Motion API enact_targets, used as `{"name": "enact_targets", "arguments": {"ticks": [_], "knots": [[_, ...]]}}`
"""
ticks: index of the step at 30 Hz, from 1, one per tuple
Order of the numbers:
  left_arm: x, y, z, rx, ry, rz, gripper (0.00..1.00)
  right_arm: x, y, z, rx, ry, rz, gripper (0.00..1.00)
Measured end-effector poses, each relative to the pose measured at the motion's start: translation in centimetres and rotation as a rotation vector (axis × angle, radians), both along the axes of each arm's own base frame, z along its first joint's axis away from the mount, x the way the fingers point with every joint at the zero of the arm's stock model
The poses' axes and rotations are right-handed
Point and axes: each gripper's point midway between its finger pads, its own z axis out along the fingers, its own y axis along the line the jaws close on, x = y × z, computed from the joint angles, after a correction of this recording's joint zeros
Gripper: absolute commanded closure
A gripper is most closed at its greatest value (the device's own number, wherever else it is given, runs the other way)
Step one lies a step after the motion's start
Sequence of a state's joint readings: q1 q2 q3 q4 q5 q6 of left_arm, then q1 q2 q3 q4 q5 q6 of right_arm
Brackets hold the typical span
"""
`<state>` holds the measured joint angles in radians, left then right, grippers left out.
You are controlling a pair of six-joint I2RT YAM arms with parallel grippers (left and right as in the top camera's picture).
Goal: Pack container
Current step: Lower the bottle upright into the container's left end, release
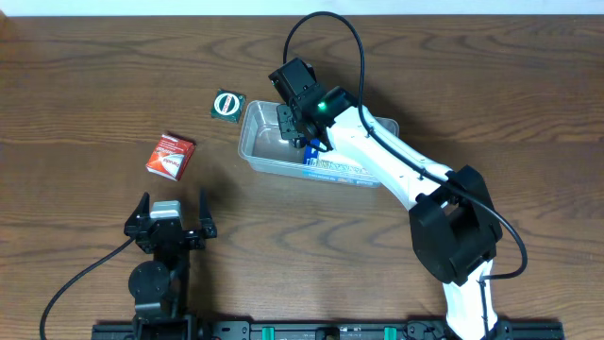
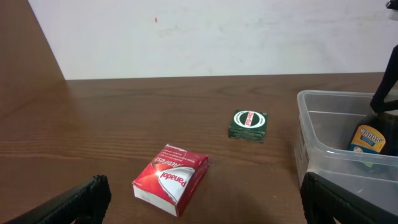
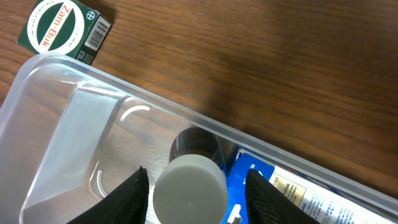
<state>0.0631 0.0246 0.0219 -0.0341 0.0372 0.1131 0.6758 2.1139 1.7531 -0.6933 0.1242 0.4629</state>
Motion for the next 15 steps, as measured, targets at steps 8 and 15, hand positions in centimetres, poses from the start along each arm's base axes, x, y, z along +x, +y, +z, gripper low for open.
{"name": "enact_targets", "arguments": {"ticks": [8,15], "knots": [[0.0,0.0,0.0,0.0,0.0,0.0,0.02,-0.3,-0.2,0.4,-0.013,0.002,0.023,0.4],[0.0,0.0,0.0,0.0,0.0,0.0,0.02,-1.1,-2.3,7.6,-0.01,-0.092,0.076,0.23]]}}
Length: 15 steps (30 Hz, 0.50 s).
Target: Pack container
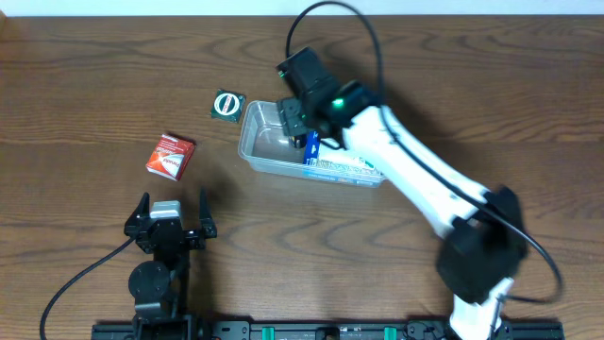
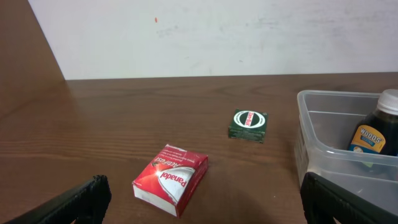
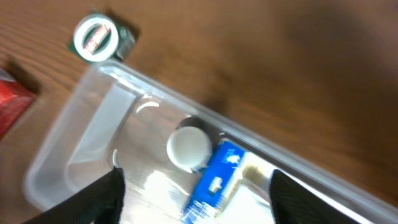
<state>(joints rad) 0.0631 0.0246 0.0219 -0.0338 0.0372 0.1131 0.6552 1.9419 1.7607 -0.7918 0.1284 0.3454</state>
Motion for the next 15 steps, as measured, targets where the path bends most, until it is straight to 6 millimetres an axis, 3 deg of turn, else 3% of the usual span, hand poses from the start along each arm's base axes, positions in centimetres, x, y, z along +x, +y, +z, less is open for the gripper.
{"name": "enact_targets", "arguments": {"ticks": [3,6,11,15], "knots": [[0.0,0.0,0.0,0.0,0.0,0.0,0.02,0.8,-3.6,4.3,-0.005,-0.071,-0.044,0.17],[0.0,0.0,0.0,0.0,0.0,0.0,0.02,2.6,-9.4,7.0,-0.032,-0.122,-0.152,0.01],[0.0,0.3,0.0,0.046,0.004,0.011,0.02,5.2,-20.9,6.4,-0.11,-0.092,-0.38,0.01],[0.0,0.5,0.0,0.109,0.009,0.019,0.02,5.2,-29.2,5.1,-0.146,-0.029,-0.549,0.01]]}}
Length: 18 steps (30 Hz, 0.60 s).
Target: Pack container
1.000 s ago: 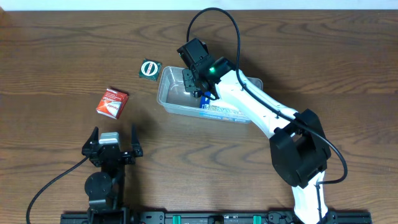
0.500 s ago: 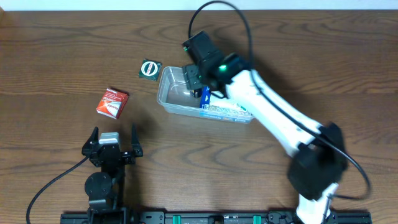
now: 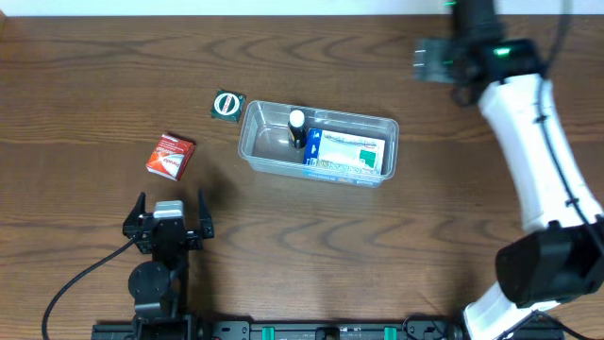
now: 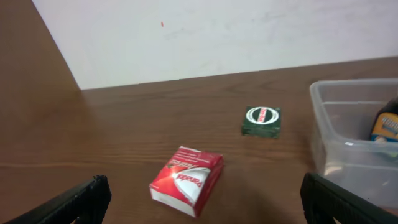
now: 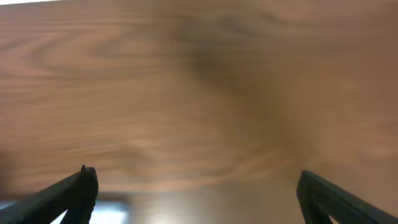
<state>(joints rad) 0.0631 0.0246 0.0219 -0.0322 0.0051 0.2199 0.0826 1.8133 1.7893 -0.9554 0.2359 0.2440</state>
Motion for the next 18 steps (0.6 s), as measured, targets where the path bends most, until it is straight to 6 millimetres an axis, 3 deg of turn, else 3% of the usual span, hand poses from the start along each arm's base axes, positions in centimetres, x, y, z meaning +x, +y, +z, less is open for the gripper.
{"name": "enact_targets", "arguments": {"ticks": [5,9,13,18], "knots": [[0.0,0.2,0.0,0.029,0.002,0.006,0.02,-1.1,-7.8,-0.5,-0.004,0.027,-0.169,0.01],[0.0,0.2,0.2,0.042,-0.003,0.009,0.02,-2.6,-11.2,-1.0,0.003,0.063,-0.247,0.01],[0.0,0.2,0.2,0.045,-0.005,0.009,0.02,-4.1,-12.7,-1.6,0.029,0.11,-0.281,0.01],[0.0,0.4,0.5,0.047,-0.015,0.02,0.02,-4.2,-13.0,-1.7,0.045,0.112,-0.288,0.01]]}}
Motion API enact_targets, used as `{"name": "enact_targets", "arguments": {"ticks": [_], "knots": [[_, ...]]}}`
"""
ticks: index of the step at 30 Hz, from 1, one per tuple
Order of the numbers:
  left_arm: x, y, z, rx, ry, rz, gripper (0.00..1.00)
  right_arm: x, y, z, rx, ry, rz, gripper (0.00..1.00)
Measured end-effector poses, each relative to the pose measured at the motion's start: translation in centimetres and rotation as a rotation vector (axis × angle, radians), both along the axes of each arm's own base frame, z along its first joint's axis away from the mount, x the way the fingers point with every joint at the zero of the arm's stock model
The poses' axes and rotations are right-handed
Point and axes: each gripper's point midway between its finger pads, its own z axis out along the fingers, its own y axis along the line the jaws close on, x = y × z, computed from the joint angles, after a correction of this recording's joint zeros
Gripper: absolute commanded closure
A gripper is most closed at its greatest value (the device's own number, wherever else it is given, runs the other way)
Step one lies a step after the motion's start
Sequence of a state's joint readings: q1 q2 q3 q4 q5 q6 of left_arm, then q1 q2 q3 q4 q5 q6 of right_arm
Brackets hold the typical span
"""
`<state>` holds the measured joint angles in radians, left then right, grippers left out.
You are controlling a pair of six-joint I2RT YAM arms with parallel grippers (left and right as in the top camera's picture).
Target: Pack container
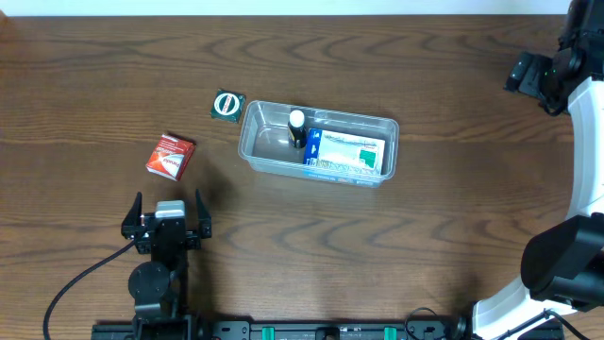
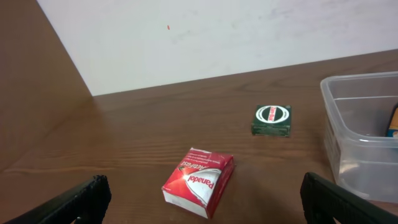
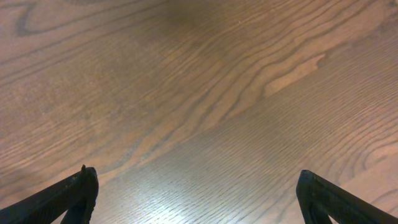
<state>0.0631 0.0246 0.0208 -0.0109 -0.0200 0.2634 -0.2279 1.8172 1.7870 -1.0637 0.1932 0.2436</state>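
The clear plastic container (image 1: 253,151) lies mid-table and holds a dark bottle with a white cap (image 1: 297,121) and a blue-and-white box (image 1: 347,151). A red Panadol box (image 1: 170,156) (image 2: 199,182) and a green Zam-Buk tin box (image 1: 226,104) (image 2: 272,119) lie on the table to its left. My left gripper (image 1: 167,219) (image 2: 199,202) stands open near the front edge, facing the red box. Far off at the right edge, my right gripper (image 1: 530,76) (image 3: 198,198) hangs open over bare wood.
The container's near wall (image 2: 357,143) shows at the right of the left wrist view. A pale wall rises behind the wooden table (image 1: 425,246). The right arm's base (image 1: 566,264) stands at the front right.
My right gripper has moved from the back of the table to its far right edge. The left wrist view has shifted a little, so the boxes sit further right in it.
My right gripper stood around the white-capped bottle inside the container. Half a second later it was higher, open, with the bottle left standing beside the blue box. It was then at the table's back right, and is now at the far right edge.
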Motion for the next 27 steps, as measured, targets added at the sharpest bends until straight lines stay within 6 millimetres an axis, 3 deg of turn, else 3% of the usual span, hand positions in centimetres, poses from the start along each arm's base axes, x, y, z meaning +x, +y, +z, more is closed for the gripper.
{"name": "enact_targets", "arguments": {"ticks": [7,10,15,19,22,27], "knots": [[0.0,-0.5,-0.2,-0.062,0.005,-0.021,0.02,0.1,0.2,0.0,0.01,-0.002,0.005,0.01],[-0.1,-0.6,-0.6,-0.101,0.09,-0.022,0.02,0.0,0.2,-0.1,0.013,-0.001,0.007,0.01],[0.1,0.0,2.7,-0.135,0.267,0.011,0.02,0.0,0.3,-0.1,0.016,-0.001,0.008,0.01],[1.6,0.9,4.4,-0.158,0.465,0.047,0.02,0.0,0.3,-0.1,0.016,0.0,0.008,0.01],[2.5,0.8,3.8,-0.174,0.612,0.03,0.02,0.0,0.3,-0.1,0.016,0.0,0.008,0.01],[6.2,0.7,2.6,-0.251,0.745,-0.033,0.02,0.0,0.3,-0.2,0.016,0.001,0.009,0.01]]}}
